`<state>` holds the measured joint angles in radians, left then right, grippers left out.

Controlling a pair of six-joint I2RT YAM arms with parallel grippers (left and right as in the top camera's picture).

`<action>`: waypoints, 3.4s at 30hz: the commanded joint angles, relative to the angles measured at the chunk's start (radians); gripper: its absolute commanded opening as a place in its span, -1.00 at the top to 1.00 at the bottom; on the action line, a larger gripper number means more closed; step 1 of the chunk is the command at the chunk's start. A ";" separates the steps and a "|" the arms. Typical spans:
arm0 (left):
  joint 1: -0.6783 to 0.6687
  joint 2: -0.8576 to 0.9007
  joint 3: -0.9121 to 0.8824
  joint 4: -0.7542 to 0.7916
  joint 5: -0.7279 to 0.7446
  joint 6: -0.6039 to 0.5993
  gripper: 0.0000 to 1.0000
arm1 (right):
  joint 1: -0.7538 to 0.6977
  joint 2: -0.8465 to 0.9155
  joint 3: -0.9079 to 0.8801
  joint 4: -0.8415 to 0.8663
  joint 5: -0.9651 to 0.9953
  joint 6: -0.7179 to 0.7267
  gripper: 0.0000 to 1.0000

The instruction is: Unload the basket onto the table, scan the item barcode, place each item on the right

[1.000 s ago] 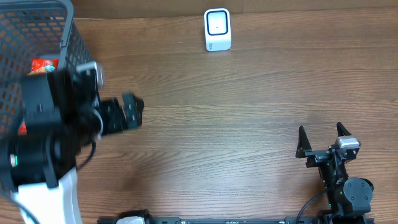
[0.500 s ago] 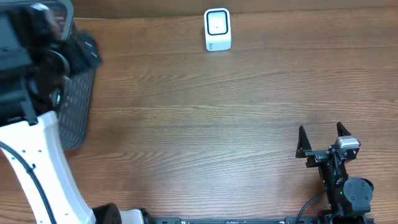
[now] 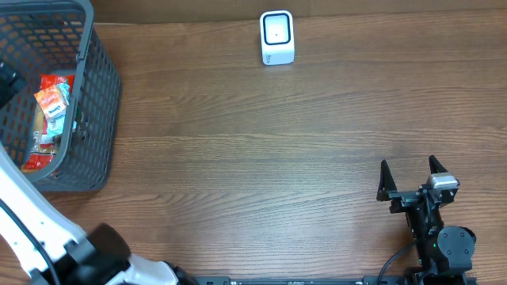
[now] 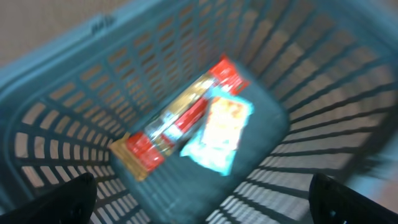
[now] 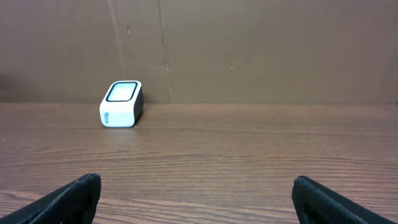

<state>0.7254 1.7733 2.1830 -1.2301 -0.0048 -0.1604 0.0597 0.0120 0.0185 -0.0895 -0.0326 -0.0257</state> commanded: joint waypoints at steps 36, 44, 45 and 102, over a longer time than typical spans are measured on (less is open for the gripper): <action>-0.016 0.514 0.011 0.033 0.212 0.244 -1.00 | -0.004 -0.009 -0.010 0.007 0.012 -0.002 -1.00; -0.038 0.516 -0.004 0.056 0.190 0.251 -1.00 | -0.004 -0.009 -0.010 0.007 0.012 -0.001 -1.00; -0.040 0.516 -0.008 0.058 0.175 0.251 -1.00 | -0.004 -0.009 -0.010 0.007 0.012 -0.002 -1.00; -0.040 0.505 -0.087 0.169 0.106 0.245 -1.00 | -0.004 -0.009 -0.010 0.007 0.012 -0.002 -1.00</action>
<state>0.6876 2.2875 2.0838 -1.0748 0.1036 0.0814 0.0593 0.0120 0.0185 -0.0895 -0.0322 -0.0261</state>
